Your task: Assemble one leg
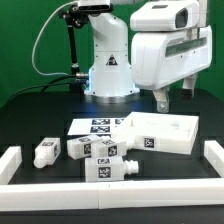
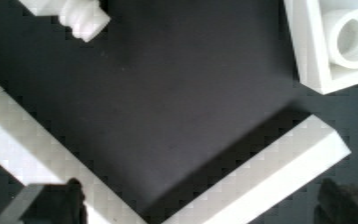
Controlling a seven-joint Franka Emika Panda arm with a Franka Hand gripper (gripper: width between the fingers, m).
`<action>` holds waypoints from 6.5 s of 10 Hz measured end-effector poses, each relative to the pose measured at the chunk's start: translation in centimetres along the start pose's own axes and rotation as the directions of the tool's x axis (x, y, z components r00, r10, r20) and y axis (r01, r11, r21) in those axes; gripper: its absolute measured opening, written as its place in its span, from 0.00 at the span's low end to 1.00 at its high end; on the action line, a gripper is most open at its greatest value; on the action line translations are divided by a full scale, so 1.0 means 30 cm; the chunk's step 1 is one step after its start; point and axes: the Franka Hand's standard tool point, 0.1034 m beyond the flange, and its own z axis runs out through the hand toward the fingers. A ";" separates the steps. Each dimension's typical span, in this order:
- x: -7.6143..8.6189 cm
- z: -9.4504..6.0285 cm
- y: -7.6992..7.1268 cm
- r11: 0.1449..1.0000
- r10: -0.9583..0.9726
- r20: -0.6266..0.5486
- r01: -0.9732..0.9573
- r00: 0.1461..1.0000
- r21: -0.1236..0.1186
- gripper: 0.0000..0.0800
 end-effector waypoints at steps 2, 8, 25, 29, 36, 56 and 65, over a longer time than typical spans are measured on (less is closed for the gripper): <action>0.000 0.000 0.000 1.000 0.003 -0.001 -0.003 1.000 0.001 0.81; -0.173 0.097 0.219 0.982 -0.189 0.006 0.189 0.982 -0.024 0.81; -0.333 0.337 0.293 0.979 -0.205 0.005 0.205 0.979 0.010 0.33; -0.568 0.087 0.286 0.983 -0.184 0.031 0.184 0.982 -0.009 0.33; -0.721 0.080 0.176 0.994 -0.113 0.027 0.113 0.993 -0.004 0.33; -0.781 0.189 -0.003 0.978 -0.206 0.048 0.208 0.977 -0.034 0.81; -0.492 0.139 0.033 0.916 -0.388 0.036 0.390 0.921 -0.094 0.81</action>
Offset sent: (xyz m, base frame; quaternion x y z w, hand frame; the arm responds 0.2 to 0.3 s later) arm 0.0000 0.0000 0.0000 0.0000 0.0000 0.0000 1.0000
